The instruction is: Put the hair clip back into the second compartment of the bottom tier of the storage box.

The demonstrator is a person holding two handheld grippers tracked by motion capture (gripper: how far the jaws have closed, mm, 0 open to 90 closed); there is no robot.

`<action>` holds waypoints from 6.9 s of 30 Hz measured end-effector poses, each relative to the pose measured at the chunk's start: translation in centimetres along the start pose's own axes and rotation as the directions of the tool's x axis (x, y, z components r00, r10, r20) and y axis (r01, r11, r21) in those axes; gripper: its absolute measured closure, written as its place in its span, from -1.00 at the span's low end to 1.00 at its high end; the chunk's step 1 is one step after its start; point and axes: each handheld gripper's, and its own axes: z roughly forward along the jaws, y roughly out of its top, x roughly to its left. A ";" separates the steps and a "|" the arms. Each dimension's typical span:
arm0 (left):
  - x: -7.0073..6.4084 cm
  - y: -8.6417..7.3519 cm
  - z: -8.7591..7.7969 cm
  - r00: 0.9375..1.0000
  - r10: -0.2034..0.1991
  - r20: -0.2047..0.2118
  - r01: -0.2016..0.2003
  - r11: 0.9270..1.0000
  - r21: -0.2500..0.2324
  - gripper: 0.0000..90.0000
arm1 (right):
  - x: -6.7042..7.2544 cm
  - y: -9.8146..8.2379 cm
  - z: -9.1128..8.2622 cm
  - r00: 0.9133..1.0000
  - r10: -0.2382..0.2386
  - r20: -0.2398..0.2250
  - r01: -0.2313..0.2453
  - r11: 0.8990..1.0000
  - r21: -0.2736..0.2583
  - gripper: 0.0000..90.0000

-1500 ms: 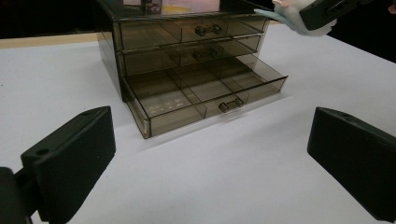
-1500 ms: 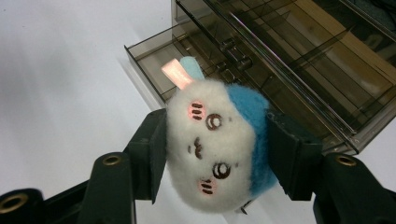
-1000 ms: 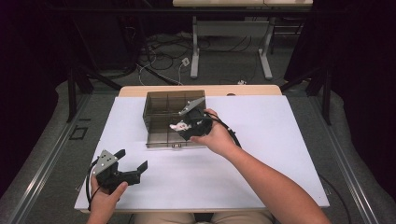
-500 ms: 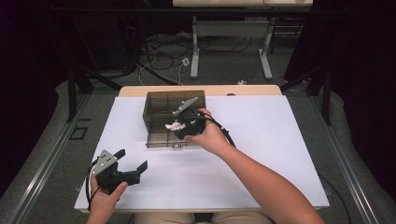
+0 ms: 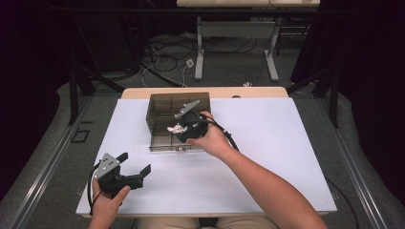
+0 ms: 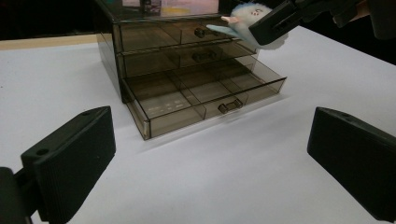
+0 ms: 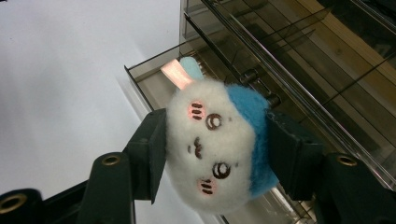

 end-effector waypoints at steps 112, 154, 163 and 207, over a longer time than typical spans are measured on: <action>0.2 0.0 0.5 1.000 -0.024 0.013 0.024 1.000 -0.002 -0.96 | -0.3 -1.8 5.3 0.999 -0.042 0.018 0.042 0.999 0.014 -0.25; 0.1 0.0 0.5 1.000 -0.028 0.012 0.028 1.000 0.002 -0.96 | 0.6 -3.0 0.8 0.997 0.070 0.013 -0.068 0.992 -0.109 -0.50; 0.1 -0.1 0.5 1.000 -0.029 0.010 0.029 1.000 0.001 -0.96 | 0.6 -3.8 -0.5 0.994 0.108 0.027 -0.103 0.985 -0.137 -0.62; 0.3 -0.1 0.6 0.999 -0.043 0.003 0.043 0.999 0.001 -0.96 | 0.7 -13.8 -6.6 0.963 0.244 0.114 -0.212 0.948 -0.239 -1.00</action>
